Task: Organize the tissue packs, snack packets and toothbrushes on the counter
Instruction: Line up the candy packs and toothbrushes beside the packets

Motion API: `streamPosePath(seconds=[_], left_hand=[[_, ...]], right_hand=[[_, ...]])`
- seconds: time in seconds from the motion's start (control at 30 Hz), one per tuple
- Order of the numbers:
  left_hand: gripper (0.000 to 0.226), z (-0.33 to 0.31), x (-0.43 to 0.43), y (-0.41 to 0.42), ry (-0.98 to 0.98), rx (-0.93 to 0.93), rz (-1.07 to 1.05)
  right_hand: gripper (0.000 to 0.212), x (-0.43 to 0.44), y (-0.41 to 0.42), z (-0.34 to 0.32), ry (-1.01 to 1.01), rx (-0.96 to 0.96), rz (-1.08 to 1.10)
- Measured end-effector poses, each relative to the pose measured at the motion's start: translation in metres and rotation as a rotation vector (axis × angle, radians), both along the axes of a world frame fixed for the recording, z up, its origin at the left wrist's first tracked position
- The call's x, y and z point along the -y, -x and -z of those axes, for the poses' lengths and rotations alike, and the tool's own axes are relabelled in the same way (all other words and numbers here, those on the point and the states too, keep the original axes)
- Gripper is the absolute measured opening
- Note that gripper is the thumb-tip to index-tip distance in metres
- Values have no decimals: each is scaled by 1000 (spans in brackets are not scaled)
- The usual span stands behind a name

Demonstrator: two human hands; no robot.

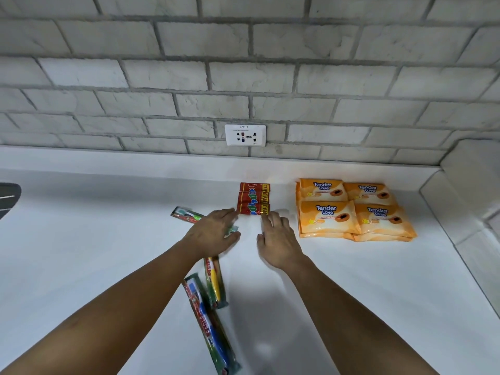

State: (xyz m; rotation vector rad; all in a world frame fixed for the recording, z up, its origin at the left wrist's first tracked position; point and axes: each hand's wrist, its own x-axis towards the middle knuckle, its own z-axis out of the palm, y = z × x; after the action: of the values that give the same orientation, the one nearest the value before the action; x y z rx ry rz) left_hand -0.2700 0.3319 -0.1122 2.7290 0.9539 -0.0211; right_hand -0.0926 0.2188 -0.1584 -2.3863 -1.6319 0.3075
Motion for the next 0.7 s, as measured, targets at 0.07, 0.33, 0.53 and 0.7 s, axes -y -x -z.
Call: streamPosePath(seconds=[0.07,0.33,0.53,0.7], left_hand=[[69,-3,5,7,2,-11,-14],[66,-11,24,40,13,-21,-69],[65,-10,33,68,24,-41,-109],[68,0,28,91,47,-34,-146]], right_hand=[[61,5,6,-6,0,-4,-7],[61,18,39,-22,-8,-11,-25],[58,23,68,-21,3,-5,-81],[58,15,87,-14,57,14,-172]])
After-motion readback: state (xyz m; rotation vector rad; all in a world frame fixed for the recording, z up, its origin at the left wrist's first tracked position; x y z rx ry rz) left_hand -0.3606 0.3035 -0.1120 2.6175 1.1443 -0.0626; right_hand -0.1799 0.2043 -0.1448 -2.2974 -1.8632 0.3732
